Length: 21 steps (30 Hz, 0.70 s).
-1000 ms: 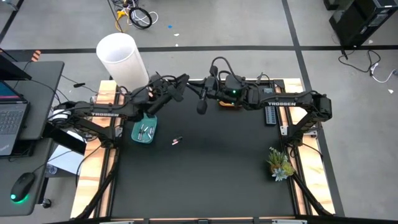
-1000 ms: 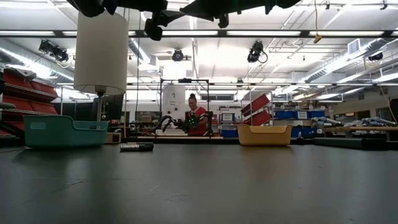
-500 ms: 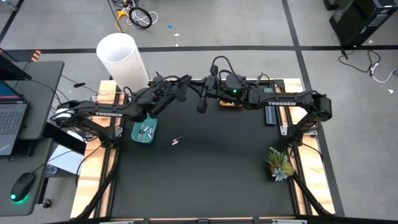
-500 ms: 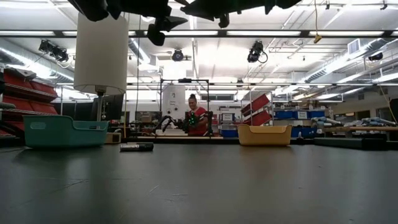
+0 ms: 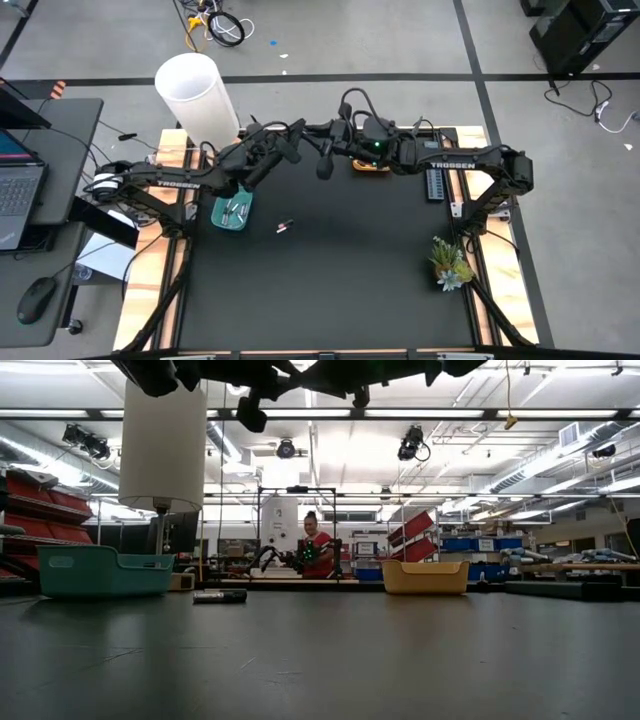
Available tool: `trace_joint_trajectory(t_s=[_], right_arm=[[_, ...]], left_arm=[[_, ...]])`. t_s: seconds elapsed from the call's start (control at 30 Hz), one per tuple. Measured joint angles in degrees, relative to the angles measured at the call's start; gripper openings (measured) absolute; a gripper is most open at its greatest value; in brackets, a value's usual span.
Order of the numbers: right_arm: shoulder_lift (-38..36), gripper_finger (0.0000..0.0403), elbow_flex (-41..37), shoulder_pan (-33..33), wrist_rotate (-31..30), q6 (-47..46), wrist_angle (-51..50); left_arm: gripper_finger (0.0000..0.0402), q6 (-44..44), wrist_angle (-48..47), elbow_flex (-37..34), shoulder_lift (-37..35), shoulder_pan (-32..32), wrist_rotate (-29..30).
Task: Sort batteries
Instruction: Put the silver battery into the green bin
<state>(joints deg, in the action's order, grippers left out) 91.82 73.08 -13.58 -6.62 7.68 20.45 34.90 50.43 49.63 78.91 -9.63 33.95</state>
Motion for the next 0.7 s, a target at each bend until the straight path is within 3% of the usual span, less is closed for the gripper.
trace_joint_trajectory(t_s=[0.23,0.37,0.5,0.7], right_arm=[[-0.1,0.0144,0.1,-0.1,-2.4,0.0,-2.1],[-0.7,0.016,0.1,-0.1,-4.6,-0.2,-6.8],[-2.3,0.0165,0.1,-0.1,-3.2,-1.9,-12.9],[-1.6,0.0162,0.1,0.0,4.2,-1.2,-20.0]], left_arm=[[0.0035,-3.5,-1.6,0.0,-0.7,-0.1,1.3],[0.0035,-6.0,-9.3,0.0,-5.6,-0.1,2.4],[0.0035,-3.5,-31.7,0.0,-13.9,0.2,2.4],[0.0035,10.5,-71.2,0.0,-24.6,1.9,1.1]])
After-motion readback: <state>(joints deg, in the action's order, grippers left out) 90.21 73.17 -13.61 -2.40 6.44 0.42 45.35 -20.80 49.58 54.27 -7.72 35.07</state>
